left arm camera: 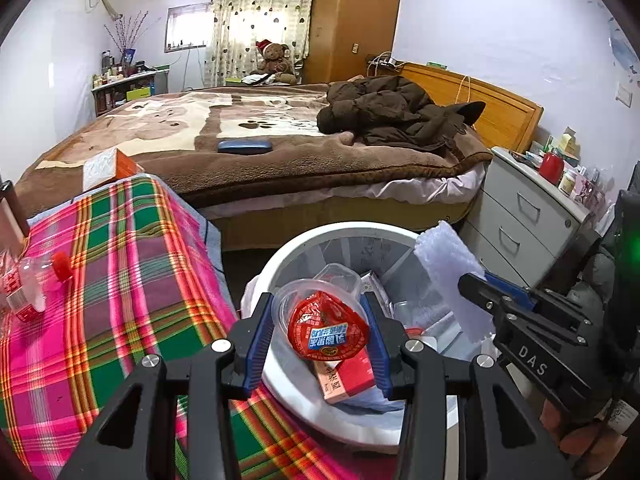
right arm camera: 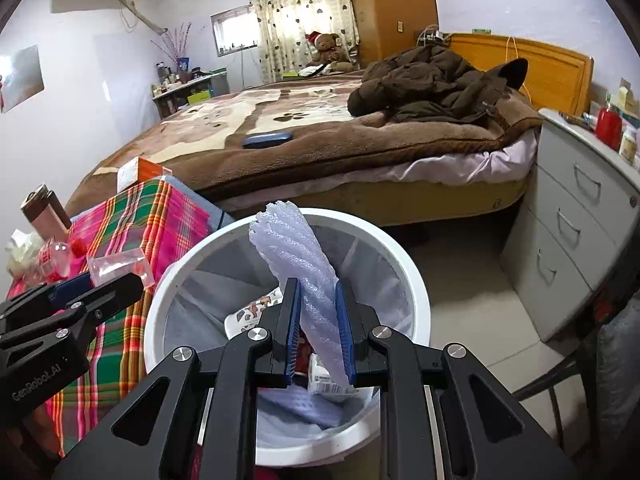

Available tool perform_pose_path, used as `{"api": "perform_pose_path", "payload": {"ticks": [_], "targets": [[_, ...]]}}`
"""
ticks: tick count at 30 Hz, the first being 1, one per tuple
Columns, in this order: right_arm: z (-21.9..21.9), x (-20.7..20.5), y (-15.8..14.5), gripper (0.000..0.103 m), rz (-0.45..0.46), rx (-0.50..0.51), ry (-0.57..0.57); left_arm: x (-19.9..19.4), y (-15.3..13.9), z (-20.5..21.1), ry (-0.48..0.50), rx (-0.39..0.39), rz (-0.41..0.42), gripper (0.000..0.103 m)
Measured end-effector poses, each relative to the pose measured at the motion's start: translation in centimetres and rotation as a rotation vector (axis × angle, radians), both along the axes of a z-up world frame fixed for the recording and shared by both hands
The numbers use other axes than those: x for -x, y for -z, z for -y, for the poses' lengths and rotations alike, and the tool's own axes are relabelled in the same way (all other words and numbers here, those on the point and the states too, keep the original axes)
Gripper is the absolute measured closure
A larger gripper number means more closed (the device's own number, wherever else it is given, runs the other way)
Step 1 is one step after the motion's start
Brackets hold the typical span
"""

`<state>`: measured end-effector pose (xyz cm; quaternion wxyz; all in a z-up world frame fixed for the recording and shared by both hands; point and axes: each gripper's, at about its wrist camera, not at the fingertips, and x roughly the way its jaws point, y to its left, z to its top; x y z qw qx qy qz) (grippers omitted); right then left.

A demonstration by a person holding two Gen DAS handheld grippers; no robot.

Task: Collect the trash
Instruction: 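Open the left gripper to drop the cup while the right gripper releases the foam sleeve into the wastebasket, then move both open grippers back over the table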

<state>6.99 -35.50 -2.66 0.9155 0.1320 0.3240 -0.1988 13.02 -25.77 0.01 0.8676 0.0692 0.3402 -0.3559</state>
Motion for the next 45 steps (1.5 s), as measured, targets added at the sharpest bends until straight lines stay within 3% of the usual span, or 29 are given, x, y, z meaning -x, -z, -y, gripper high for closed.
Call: {"api": "perform_pose_path", "payload": {"ticks": [4, 6, 14, 27, 45], "targets": [[0.4, -0.3, 0.2, 0.084, -0.014, 0.001, 0.01, -0.1, 0.2, 0.5, 0.007, -0.005, -0.002, 0.055], [0.5, -0.5, 0.4, 0.083, -0.026, 0.0, 0.018, -0.2, 0.2, 0.4, 0.002, 0.0, -0.008, 0.038], [0.3, -0.5, 0.2, 0.05, -0.022, -0.001, 0.012, -0.3, 0.0, -0.2, -0.014, 0.013, -0.014, 0.031], [-1.3, -0.4, -0.5, 0.049, 0.001, -0.004, -0.017, 0.0, -1.4, -3.9, -0.067, 0.048, 0.003, 0.03], [-6.8, -2.4, -1.6, 0.049, 0.044, -0.007, -0.157, -0.2, -2.4, -12.1, -0.225, 0.066, 0.038, 0.03]]}}
